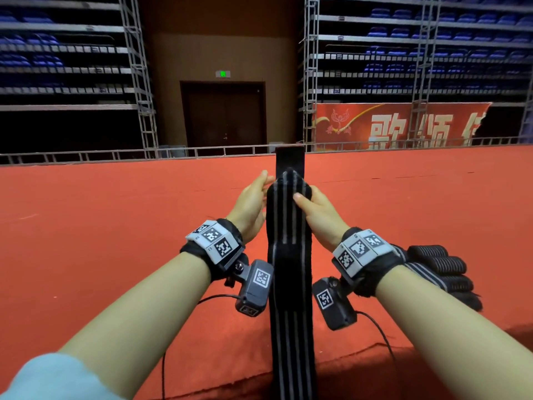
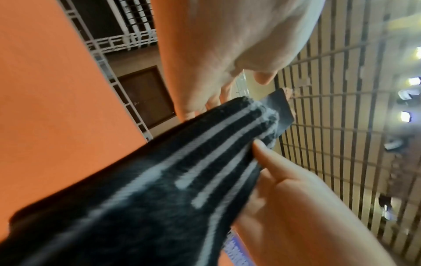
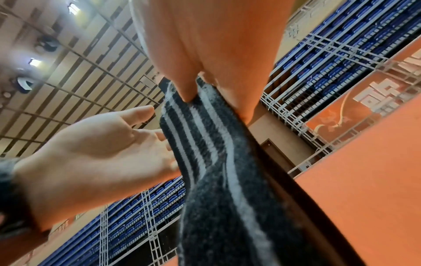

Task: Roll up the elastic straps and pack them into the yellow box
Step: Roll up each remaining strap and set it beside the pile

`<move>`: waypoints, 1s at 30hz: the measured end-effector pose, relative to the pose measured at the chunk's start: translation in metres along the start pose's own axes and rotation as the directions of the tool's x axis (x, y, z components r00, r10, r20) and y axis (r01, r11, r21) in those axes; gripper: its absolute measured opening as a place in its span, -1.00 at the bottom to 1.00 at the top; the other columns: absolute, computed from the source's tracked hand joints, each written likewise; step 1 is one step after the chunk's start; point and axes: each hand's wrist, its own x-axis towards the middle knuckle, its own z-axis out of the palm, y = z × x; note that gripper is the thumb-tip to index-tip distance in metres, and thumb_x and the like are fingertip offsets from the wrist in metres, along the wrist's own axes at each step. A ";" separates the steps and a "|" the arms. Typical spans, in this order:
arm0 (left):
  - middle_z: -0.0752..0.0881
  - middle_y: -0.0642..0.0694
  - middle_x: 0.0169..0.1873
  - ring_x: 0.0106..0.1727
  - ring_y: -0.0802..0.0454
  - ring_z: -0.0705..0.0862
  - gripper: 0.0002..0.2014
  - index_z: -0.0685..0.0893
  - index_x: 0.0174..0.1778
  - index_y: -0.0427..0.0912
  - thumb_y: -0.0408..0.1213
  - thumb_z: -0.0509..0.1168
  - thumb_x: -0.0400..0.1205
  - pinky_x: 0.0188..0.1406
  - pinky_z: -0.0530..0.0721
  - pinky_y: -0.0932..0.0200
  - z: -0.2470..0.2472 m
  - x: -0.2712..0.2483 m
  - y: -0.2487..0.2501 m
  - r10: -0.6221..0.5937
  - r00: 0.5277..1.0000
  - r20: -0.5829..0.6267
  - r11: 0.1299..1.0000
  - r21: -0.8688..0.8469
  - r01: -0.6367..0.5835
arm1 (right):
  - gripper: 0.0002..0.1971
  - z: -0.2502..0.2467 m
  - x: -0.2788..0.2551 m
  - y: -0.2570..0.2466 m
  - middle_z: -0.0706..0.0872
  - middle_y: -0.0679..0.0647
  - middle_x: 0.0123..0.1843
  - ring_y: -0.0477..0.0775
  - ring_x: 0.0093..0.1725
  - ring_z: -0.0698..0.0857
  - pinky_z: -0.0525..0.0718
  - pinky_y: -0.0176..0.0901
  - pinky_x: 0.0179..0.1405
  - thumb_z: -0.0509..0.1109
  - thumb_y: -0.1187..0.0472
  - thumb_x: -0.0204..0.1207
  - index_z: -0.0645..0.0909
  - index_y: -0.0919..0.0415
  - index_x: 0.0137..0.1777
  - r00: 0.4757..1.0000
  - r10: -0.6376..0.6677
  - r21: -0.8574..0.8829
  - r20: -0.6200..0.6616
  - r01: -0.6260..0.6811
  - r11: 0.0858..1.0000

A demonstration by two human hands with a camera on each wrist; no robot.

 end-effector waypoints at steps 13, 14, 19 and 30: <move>0.77 -0.18 0.09 0.10 -0.03 0.76 -0.75 0.64 0.18 -0.18 -0.26 0.06 0.79 0.13 0.71 0.07 -0.005 -0.017 0.031 0.363 0.931 0.027 0.884 0.305 -0.354 | -0.85 -0.004 -0.004 -0.074 0.77 0.18 -0.07 0.14 -0.12 0.73 0.63 -0.04 -0.19 0.33 0.33 0.63 0.70 0.17 0.09 0.973 -0.178 0.009 0.144 0.179 0.984; 0.76 -0.25 0.11 0.10 -0.08 0.75 -0.75 0.64 0.19 -0.21 -0.26 0.07 0.79 0.14 0.70 0.01 -0.006 -0.018 0.028 0.320 0.947 0.029 0.910 0.268 -0.315 | -0.83 -0.004 -0.004 -0.069 0.75 0.26 0.01 0.21 -0.05 0.69 0.58 0.00 -0.14 0.32 0.34 0.62 0.70 0.22 0.12 0.980 -0.129 0.065 0.150 0.121 0.991; 0.75 -0.27 0.04 -0.11 -0.01 0.76 -0.72 0.62 0.21 -0.30 -0.25 0.06 0.80 -0.14 0.74 0.18 -0.021 -0.022 -0.015 0.059 0.997 0.043 0.978 0.199 -0.067 | -0.73 -0.006 -0.009 -0.006 0.69 0.30 0.17 0.22 0.01 0.51 0.59 -0.17 -0.17 0.23 0.36 0.64 0.74 0.18 0.14 0.963 0.142 0.291 0.230 -0.208 0.934; 0.69 -0.20 -0.24 -0.43 0.02 0.63 -0.78 0.61 0.11 -0.10 -0.36 0.05 0.78 -0.52 0.58 0.20 -0.046 -0.023 -0.095 -0.174 0.985 -0.012 0.978 0.113 0.174 | -0.60 -0.005 -0.024 0.072 0.77 0.26 0.15 0.07 -0.08 0.75 0.75 -0.18 -0.11 0.09 0.49 0.65 0.60 0.27 0.37 0.894 0.290 0.310 0.341 -0.399 0.863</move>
